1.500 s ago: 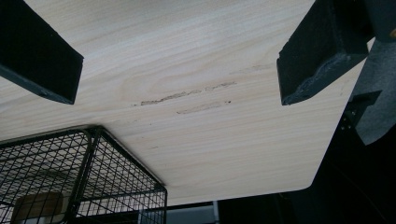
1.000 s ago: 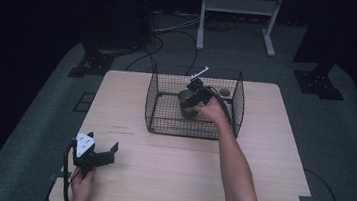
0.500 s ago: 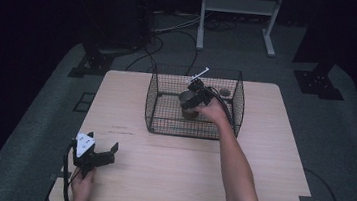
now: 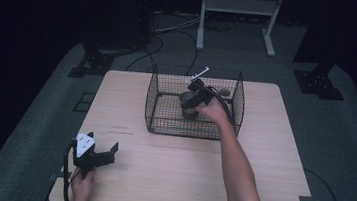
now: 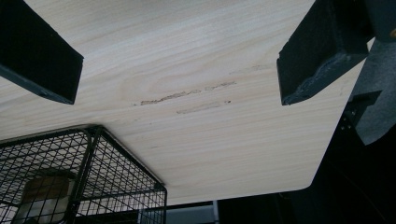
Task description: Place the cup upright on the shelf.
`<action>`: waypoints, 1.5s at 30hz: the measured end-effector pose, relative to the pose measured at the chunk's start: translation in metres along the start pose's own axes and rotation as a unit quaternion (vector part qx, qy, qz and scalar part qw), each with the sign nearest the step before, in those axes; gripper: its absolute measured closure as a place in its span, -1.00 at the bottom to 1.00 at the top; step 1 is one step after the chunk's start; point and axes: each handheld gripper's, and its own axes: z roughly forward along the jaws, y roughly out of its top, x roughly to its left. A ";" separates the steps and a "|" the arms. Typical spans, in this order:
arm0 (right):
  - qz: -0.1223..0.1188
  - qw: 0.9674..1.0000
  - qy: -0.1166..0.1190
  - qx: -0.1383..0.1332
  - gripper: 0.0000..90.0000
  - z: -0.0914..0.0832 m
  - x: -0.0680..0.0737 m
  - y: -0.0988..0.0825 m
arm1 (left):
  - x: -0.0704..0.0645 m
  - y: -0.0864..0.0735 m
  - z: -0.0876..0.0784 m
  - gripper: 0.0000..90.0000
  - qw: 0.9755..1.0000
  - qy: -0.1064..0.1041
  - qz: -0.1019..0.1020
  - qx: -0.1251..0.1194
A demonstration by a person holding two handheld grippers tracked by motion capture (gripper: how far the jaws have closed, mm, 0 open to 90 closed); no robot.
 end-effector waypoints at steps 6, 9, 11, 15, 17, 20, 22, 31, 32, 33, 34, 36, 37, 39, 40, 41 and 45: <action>-0.003 1.000 -0.003 0.003 -0.73 0.001 0.001 -0.001 | 0.000 0.000 0.000 -1.00 1.000 0.000 0.000 0.000; -0.001 1.000 -0.003 0.002 -0.74 0.000 0.001 -0.001 | 0.000 0.000 0.000 -1.00 1.000 0.000 0.000 0.000; -0.001 1.000 -0.004 0.000 -0.75 0.000 0.002 -0.001 | 0.000 0.000 0.000 -1.00 1.000 0.000 0.000 0.000; 0.001 1.000 -0.003 -0.009 -0.77 -0.002 0.001 0.000 | 0.000 0.000 0.000 -1.00 1.000 0.000 0.000 0.000; 0.003 1.000 -0.003 -0.015 -0.77 -0.004 0.001 0.001 | 0.000 0.000 0.000 -1.00 1.000 0.001 0.000 0.000; 0.002 1.000 -0.002 -0.017 -0.78 -0.005 0.002 0.002 | 0.000 0.000 0.000 -1.00 1.000 0.001 0.000 0.000; 0.001 1.000 -0.001 -0.019 -0.79 -0.006 0.002 0.003 | 0.000 0.000 0.001 -1.00 1.000 0.001 -0.002 0.000; 0.010 0.999 0.002 -0.041 -0.80 -0.016 0.000 0.005 | 0.000 0.000 0.001 -1.00 1.000 0.001 -0.001 0.000; 0.011 0.999 0.003 -0.044 -0.80 -0.017 -0.001 0.005 | 0.000 0.000 0.001 -1.00 1.000 0.001 -0.001 0.000; 0.014 0.999 0.003 -0.049 -0.80 -0.020 -0.001 0.005 | 0.000 0.000 0.001 -1.00 1.000 0.000 -0.001 0.001; 0.016 0.998 0.005 -0.055 -0.80 -0.023 -0.001 0.005 | 0.000 0.000 0.001 -1.00 1.000 0.000 -0.001 0.002; 0.019 0.997 0.009 -0.069 -0.80 -0.030 -0.001 0.006 | 0.000 0.000 0.001 -1.00 1.000 0.000 0.000 0.002; 0.018 0.997 0.011 -0.075 -0.80 -0.034 -0.001 0.006 | 0.000 0.000 0.001 -1.00 1.000 0.000 0.000 0.001; 0.027 0.995 0.022 -0.098 -0.80 -0.043 -0.001 0.006 | -0.001 0.000 0.000 -1.00 1.000 -0.001 0.002 0.002; 0.038 0.991 0.042 -0.122 -0.80 -0.052 -0.002 0.005 | -0.001 0.000 0.000 -1.00 1.000 -0.001 0.003 0.004; 0.038 0.991 0.042 -0.122 -0.80 -0.052 -0.002 0.005 | -0.001 0.000 0.000 -1.00 1.000 -0.001 0.005 0.004; 0.032 0.990 0.046 -0.132 -0.79 -0.065 0.002 0.004 | -0.001 0.000 0.000 -1.00 1.000 -0.001 0.004 0.003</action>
